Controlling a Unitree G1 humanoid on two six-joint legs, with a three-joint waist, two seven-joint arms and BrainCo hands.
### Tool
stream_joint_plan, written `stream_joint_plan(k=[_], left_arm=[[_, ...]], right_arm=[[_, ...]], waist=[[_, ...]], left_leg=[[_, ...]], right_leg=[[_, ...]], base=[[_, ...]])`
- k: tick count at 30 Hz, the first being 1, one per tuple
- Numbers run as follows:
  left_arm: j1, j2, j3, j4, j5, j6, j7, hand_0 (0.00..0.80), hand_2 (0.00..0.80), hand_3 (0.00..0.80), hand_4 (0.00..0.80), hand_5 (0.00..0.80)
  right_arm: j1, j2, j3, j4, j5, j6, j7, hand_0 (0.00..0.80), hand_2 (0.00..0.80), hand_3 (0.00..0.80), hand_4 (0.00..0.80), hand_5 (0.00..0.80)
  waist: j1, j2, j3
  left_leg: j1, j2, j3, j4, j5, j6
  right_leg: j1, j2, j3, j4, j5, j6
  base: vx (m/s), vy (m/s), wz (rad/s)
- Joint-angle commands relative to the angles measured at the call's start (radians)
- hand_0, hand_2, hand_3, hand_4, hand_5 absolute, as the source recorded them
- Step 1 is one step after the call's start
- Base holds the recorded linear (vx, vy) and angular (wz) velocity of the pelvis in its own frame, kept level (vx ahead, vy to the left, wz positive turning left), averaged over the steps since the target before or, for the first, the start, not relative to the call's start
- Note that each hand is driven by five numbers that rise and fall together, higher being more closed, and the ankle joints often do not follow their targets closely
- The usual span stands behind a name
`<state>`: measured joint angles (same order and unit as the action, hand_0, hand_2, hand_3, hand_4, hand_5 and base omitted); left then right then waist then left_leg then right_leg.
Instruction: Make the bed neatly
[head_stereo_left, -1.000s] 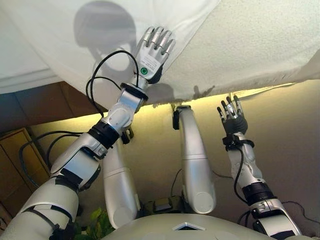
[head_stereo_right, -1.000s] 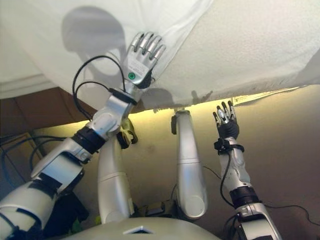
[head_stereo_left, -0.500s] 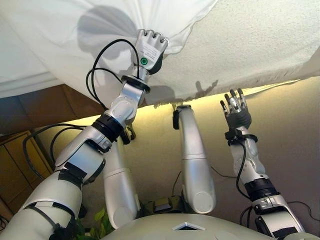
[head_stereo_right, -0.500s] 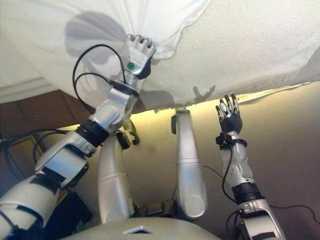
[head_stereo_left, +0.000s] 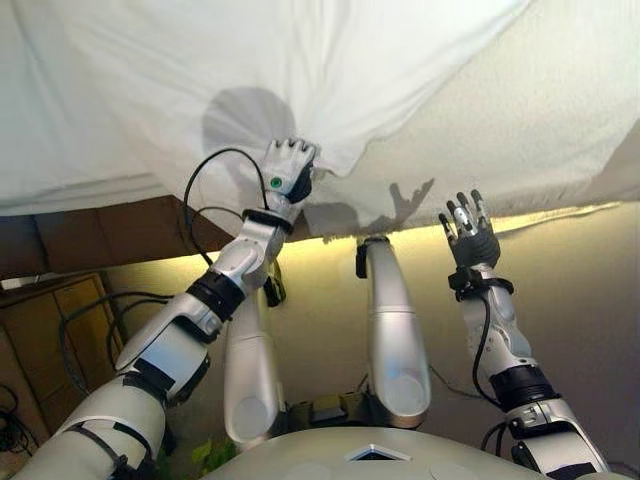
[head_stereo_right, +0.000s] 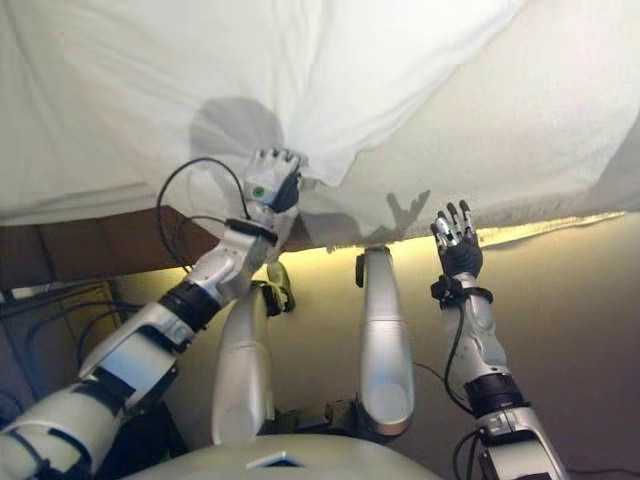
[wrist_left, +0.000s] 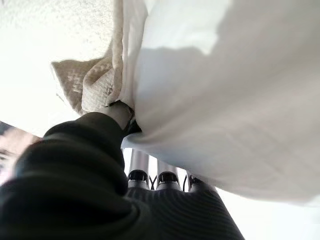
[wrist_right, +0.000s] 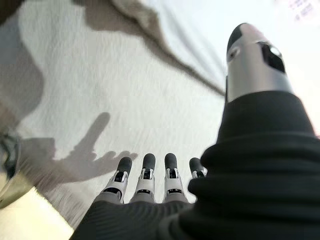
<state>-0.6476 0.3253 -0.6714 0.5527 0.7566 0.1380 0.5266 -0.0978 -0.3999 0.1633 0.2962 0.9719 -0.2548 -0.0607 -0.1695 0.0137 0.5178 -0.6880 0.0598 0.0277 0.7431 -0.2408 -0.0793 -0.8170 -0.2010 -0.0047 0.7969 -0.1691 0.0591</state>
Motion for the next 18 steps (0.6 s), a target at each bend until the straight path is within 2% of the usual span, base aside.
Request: stream_joint_plan(k=[1, 11, 18], left_arm=[[0.034, 0.032, 0.072, -0.002, -0.122, -0.037, 0.102, 0.800, 0.800, 0.800, 0.800, 0.800], [0.185, 0.093, 0.209, 0.077, -0.326, -0.155, 0.205, 0.800, 0.800, 0.800, 0.800, 0.800], [0.340, 0.133, 0.335, 0.135, -0.472, -0.249, 0.189, 0.800, 0.800, 0.800, 0.800, 0.800]], right_arm=[[0.038, 0.019, -0.048, -0.048, -0.024, -0.042, -0.003, 0.000, 0.000, 0.000, 0.000, 0.000], [0.102, 0.072, -0.053, 0.001, -0.021, -0.087, 0.016, 0.000, 0.000, 0.000, 0.000, 0.000], [0.167, 0.090, -0.075, 0.027, -0.023, -0.098, 0.046, 0.000, 0.000, 0.000, 0.000, 0.000]], waist=[[0.025, -0.001, 0.002], [0.096, -0.023, -0.084], [0.138, -0.028, -0.167]], left_leg=[[0.068, -0.010, 0.003, -0.156, 0.138, 0.081], [0.226, -0.005, -0.016, -0.330, 0.193, 0.064], [0.341, 0.005, -0.019, -0.442, 0.218, 0.053]], right_leg=[[0.129, -0.044, -0.017, -0.137, 0.106, 0.069], [0.318, -0.069, -0.089, -0.313, 0.149, 0.087], [0.461, -0.073, -0.133, -0.440, 0.170, 0.091]], base=[[0.048, -0.018, 0.19], [0.075, -0.011, 0.17], [0.110, 0.013, 0.07]])
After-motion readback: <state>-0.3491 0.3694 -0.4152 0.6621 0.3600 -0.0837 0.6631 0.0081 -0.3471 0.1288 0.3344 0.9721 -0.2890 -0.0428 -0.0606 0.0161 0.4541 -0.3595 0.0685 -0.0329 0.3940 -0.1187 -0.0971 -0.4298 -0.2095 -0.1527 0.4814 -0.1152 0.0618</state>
